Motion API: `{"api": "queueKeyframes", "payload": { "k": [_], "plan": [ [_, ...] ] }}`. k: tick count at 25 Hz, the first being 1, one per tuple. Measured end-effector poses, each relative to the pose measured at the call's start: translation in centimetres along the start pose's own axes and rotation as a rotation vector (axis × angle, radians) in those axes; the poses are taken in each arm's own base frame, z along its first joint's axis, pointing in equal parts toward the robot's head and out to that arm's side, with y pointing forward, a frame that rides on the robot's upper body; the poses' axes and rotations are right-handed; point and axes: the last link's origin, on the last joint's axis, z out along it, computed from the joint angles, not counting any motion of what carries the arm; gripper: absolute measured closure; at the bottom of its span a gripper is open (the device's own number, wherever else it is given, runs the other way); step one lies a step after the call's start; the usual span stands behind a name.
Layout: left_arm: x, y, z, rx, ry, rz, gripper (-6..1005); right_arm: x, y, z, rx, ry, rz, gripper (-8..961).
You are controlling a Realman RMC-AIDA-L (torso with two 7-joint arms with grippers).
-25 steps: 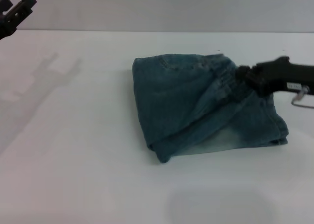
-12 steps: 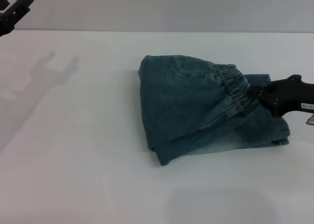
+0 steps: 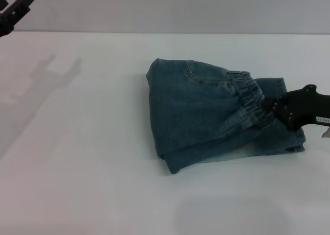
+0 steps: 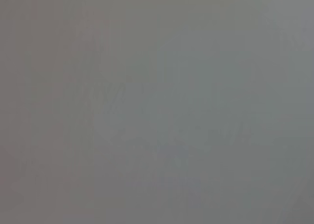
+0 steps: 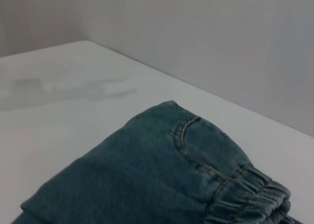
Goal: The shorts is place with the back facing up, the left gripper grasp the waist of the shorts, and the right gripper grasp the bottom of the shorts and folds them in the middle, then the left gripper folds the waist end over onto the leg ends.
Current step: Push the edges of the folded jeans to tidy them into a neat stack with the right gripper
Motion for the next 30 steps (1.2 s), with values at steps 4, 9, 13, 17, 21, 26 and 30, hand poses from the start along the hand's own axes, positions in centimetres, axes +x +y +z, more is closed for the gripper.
{"api": "queueKeyframes", "payload": {
  "k": [4, 9, 13, 17, 21, 26, 30],
  "plan": [
    [0.0, -0.1, 0.0, 0.007, -0.001, 0.000, 155, 0.4, -0.1, 0.1, 0.010, 0.021, -0.011, 872],
    [0.0, -0.1, 0.0, 0.009, 0.000, -0.001, 155, 0.7, -0.7, 0.3, 0.063, 0.033, -0.008, 781],
    [0.0, -0.2, -0.1, 0.010, -0.001, -0.001, 155, 0.5, -1.2, 0.3, 0.102, 0.019, -0.004, 687],
    [-0.1, -0.2, -0.3, 0.011, 0.000, -0.003, 155, -0.9, -1.6, -0.2, 0.135, -0.088, -0.009, 585],
    [-0.1, -0.2, -0.4, 0.012, 0.001, -0.003, 155, -4.5, -1.3, -0.7, 0.090, -0.298, -0.017, 478],
    [0.0, 0.1, -0.1, -0.005, 0.005, -0.004, 155, -10.0, 1.1, 1.5, -0.210, -0.312, -0.050, 394],
    [0.0, 0.4, 0.0, -0.020, 0.007, -0.005, 155, -12.7, 3.5, 4.2, -0.441, -0.117, -0.096, 394]
  ]
}}
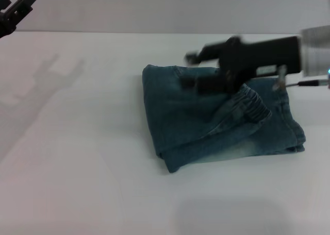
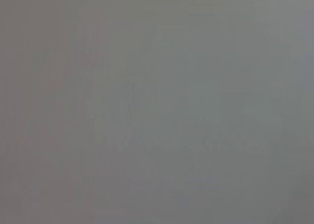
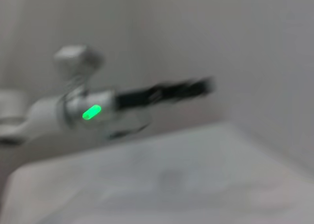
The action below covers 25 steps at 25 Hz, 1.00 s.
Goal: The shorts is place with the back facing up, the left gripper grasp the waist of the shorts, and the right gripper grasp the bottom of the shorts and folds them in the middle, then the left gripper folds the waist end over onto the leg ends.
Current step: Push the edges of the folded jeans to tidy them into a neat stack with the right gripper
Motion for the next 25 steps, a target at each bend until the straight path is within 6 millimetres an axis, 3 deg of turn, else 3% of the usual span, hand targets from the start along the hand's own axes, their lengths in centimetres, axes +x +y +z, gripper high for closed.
{"api": "queueKeyframes", "payload": {
  "k": [7, 13, 25],
  "plan": [
    [-0.1, 0.2, 0.1, -0.009, -0.001, -0.002, 155, -1.4, 2.4, 3.2, -0.252, 0.367, -0.004, 395],
    [-0.3, 0.1, 0.0, -0.002, -0.002, -0.011, 155, 0.4, 4.4, 4.8, -0.346, 0.612, -0.013, 395],
    [-0.2, 0.1, 0.2, 0.003, -0.001, 0.001, 155, 3.8, 4.3, 7.3, -0.273, 0.719, -0.032, 394]
  ]
}}
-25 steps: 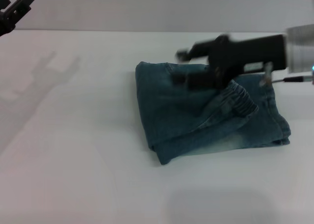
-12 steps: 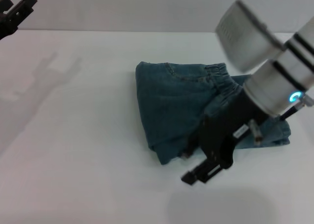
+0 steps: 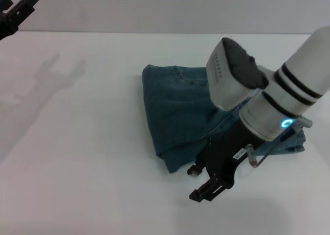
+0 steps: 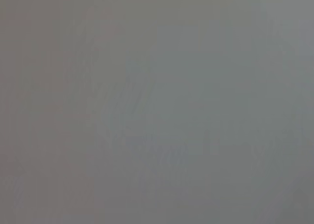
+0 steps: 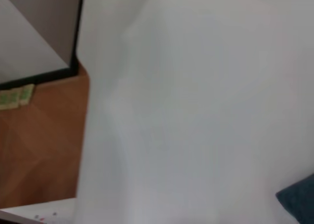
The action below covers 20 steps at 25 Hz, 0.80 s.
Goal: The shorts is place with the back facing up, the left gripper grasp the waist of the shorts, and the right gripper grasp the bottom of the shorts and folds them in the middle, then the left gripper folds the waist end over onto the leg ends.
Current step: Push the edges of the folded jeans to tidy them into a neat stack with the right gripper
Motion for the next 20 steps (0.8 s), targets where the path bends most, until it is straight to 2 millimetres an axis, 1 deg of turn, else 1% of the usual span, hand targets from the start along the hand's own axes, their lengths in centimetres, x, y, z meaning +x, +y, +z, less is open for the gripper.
{"api": "queueKeyframes", "payload": {
  "k": [5, 20],
  "plan": [
    [0.1, 0.1, 0.2, -0.002, 0.002, 0.002, 155, -0.3, -0.4, 0.6, 0.037, -0.010, -0.009, 395],
    [0.2, -0.2, 0.2, 0.016, 0.008, 0.012, 155, -1.3, -2.4, 0.4, 0.167, -0.057, -0.012, 394]
  ]
}}
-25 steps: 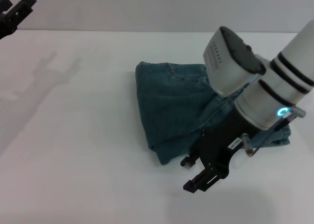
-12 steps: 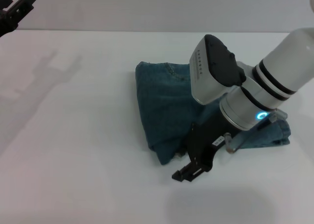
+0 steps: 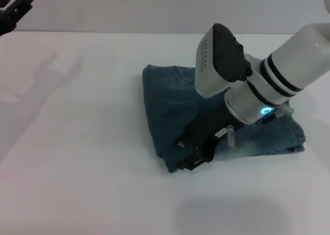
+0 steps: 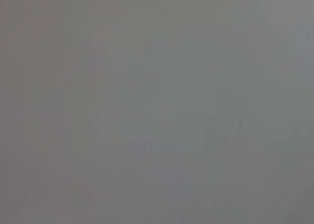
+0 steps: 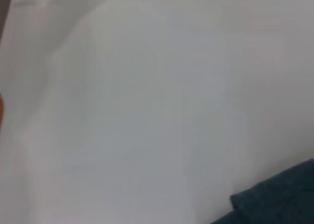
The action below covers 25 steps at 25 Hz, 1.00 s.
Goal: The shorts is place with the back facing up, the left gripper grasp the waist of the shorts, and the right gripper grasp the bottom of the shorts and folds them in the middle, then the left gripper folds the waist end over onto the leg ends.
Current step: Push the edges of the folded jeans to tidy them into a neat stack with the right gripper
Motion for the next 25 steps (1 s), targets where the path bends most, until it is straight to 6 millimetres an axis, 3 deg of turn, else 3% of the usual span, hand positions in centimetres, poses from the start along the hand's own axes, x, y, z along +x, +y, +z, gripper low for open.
{"api": "queueKeyframes", "payload": {
  "k": [25],
  "plan": [
    [-0.1, -0.3, -0.5, 0.011, 0.001, 0.007, 155, -0.5, -2.8, 0.2, 0.194, -0.068, 0.061, 395]
  ]
}}
